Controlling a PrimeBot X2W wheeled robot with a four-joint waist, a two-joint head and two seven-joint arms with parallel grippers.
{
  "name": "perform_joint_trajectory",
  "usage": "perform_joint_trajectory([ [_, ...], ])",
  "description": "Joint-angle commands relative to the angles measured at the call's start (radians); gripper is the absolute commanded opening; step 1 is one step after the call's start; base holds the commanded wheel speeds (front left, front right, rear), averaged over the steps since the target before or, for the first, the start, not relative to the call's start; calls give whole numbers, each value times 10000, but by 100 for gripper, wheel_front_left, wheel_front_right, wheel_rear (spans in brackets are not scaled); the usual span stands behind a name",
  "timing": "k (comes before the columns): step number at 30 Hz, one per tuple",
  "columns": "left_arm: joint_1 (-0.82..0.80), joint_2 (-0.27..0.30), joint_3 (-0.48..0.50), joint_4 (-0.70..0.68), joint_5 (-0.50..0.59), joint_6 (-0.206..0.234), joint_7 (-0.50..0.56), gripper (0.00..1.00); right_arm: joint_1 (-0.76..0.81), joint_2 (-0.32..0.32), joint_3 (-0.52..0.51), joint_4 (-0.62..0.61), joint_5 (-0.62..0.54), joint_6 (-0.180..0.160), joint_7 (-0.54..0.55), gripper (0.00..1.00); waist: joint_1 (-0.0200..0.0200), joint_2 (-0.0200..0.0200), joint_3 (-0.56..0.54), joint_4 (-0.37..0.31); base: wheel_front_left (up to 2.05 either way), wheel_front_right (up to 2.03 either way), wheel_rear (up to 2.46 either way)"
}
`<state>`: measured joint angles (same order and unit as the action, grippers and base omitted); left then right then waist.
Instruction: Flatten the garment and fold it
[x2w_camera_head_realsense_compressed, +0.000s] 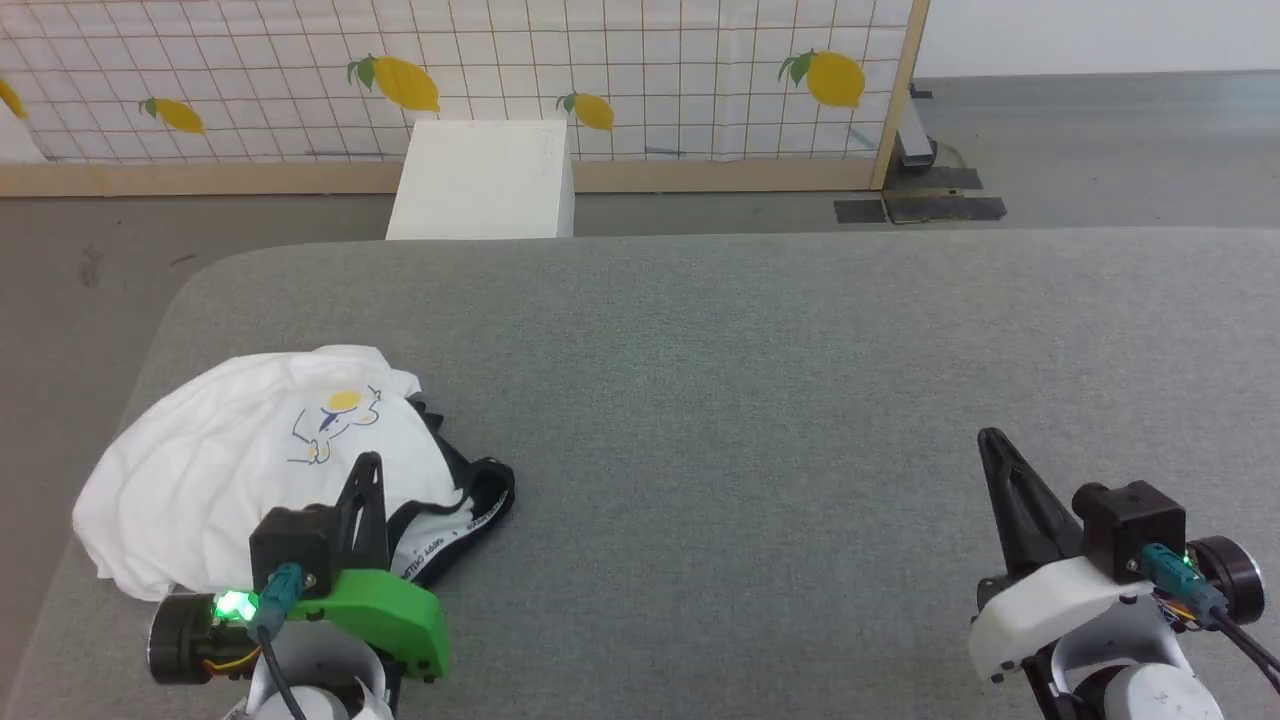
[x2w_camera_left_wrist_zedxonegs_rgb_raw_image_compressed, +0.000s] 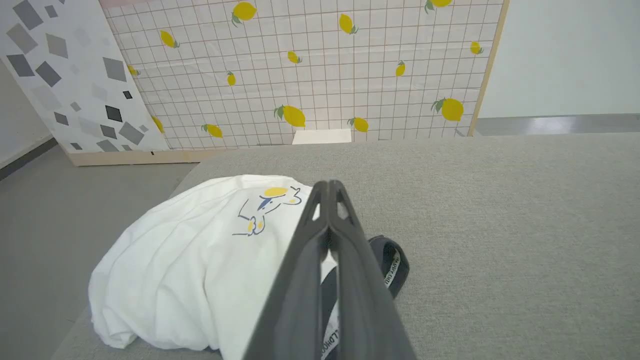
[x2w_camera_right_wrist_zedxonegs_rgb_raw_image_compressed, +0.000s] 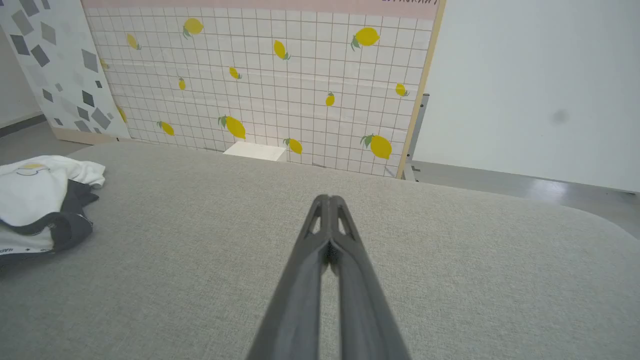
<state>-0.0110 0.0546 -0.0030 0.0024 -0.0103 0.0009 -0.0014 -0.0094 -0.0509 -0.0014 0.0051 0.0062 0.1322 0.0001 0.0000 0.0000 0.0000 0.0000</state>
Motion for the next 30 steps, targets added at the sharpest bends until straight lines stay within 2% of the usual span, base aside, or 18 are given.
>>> perform_joint_trajectory([
  [1, 110, -43, 30, -24, 103, -9, 14, 0, 94, 7, 14, -51, -62, -15, -1, 0, 0, 0, 0, 0, 0, 0, 0],
  [19, 110, -43, 30, -24, 103, -9, 14, 0, 94, 7, 14, -51, -62, -15, -1, 0, 0, 0, 0, 0, 0, 0, 0],
  [20, -2, 2, -4, 2, -4, 0, 0, 100, 0, 0, 0, 2, 4, 0, 0, 100, 0, 0, 0, 0, 0, 0, 0],
  [30, 19, -1, -125, 110, -122, 54, -147, 100, 86, -1, -60, 113, 222, -1, -149, 100, 0, 0, -6, -9, 0, 0, 0],
])
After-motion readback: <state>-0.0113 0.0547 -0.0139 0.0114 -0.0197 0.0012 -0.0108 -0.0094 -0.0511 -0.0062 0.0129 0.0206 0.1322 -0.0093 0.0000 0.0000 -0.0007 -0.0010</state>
